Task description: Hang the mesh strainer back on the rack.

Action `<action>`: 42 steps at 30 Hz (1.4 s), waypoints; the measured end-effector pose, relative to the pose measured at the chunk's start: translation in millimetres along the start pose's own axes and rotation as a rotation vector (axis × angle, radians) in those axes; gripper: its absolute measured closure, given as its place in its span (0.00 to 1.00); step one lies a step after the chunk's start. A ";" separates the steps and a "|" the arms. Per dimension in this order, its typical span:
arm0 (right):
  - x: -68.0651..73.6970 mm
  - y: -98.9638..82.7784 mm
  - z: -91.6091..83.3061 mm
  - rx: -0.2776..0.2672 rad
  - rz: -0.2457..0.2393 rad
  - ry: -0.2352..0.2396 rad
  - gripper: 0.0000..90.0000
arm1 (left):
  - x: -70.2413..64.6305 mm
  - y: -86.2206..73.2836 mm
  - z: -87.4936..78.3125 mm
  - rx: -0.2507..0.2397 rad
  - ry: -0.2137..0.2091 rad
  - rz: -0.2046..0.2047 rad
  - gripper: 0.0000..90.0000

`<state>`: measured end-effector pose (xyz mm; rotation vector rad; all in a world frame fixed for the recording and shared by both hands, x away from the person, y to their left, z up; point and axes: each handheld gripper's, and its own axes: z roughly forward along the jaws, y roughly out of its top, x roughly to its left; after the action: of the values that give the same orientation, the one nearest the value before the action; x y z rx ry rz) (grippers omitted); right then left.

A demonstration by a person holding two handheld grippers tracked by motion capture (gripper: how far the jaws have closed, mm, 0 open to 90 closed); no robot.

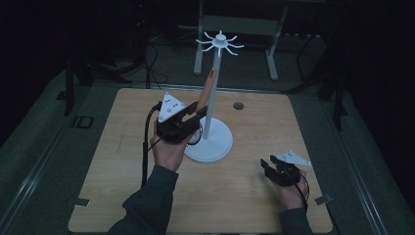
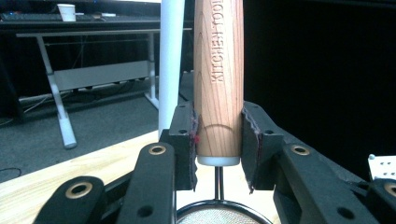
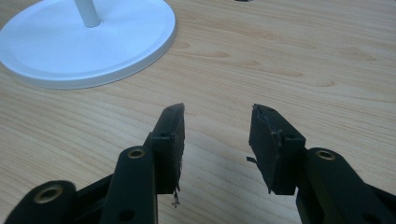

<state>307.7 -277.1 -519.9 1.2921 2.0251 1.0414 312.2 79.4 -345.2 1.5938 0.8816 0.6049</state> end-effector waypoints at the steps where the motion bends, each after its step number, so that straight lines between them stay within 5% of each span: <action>1: -0.1 0.0 0.0 0.000 0.000 0.000 0.61 | 0.0 0.2 -0.3 -0.005 0.001 -0.004 0.76; 42: -0.6 -0.3 0.3 0.000 -0.001 -0.001 0.61 | 4.7 17.5 -5.1 -0.145 0.064 -0.084 0.76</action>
<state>308.0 -277.6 -520.4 1.2918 2.0249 1.0399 314.8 85.2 -327.5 1.4068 0.9263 0.6481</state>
